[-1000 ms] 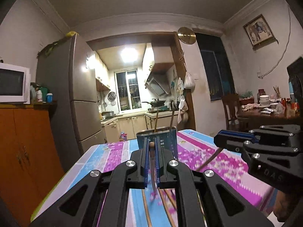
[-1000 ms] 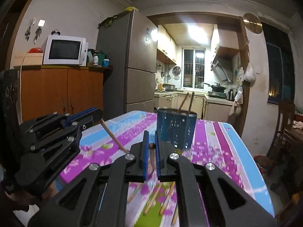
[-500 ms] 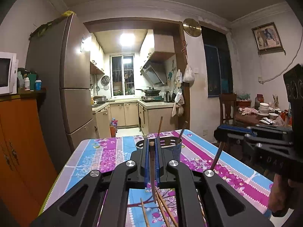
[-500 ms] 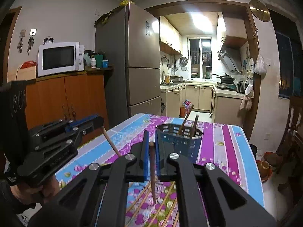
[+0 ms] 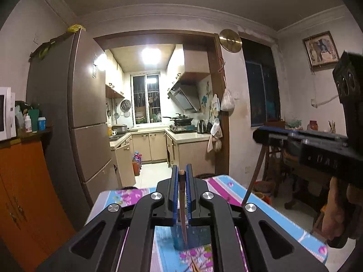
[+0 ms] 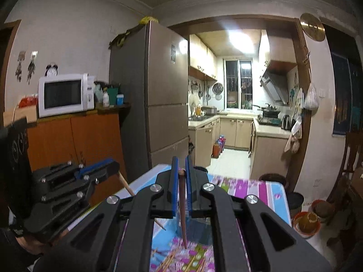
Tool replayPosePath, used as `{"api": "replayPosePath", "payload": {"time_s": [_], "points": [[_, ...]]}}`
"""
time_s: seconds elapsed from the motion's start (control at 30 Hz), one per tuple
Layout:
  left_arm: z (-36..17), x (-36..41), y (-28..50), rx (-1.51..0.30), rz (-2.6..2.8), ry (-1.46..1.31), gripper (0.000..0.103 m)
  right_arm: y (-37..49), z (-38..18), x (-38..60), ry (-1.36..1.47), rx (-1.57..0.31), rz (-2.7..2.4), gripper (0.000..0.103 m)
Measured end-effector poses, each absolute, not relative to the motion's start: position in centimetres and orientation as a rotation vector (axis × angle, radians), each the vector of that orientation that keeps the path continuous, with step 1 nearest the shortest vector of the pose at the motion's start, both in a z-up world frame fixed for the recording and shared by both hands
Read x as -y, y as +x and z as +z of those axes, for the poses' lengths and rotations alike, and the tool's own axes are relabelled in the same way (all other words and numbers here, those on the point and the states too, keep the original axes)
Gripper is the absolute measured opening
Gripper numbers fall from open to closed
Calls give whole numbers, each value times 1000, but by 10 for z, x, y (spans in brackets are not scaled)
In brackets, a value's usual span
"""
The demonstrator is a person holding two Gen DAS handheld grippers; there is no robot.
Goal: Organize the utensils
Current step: 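Carry the chopsticks up and lower them into the teal holder with both tools, then open both tools to release the chopsticks into the holder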
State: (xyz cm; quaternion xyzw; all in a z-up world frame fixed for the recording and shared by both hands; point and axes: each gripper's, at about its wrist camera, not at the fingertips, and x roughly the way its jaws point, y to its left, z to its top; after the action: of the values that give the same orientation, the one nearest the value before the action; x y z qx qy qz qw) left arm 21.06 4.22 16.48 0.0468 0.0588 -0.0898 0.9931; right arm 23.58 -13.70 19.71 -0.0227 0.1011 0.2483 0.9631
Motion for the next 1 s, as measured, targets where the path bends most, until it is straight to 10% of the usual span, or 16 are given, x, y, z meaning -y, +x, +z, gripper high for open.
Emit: {"api": "replayPosePath", "payload": {"time_s": [0.37,1.0], "points": [[231,-40,279,-121,-159,74,7,311,264,142,-60,-182,414,5],[166,-28,379,-326,-159,101,7,393,175,149,4,-387,422,5]]}}
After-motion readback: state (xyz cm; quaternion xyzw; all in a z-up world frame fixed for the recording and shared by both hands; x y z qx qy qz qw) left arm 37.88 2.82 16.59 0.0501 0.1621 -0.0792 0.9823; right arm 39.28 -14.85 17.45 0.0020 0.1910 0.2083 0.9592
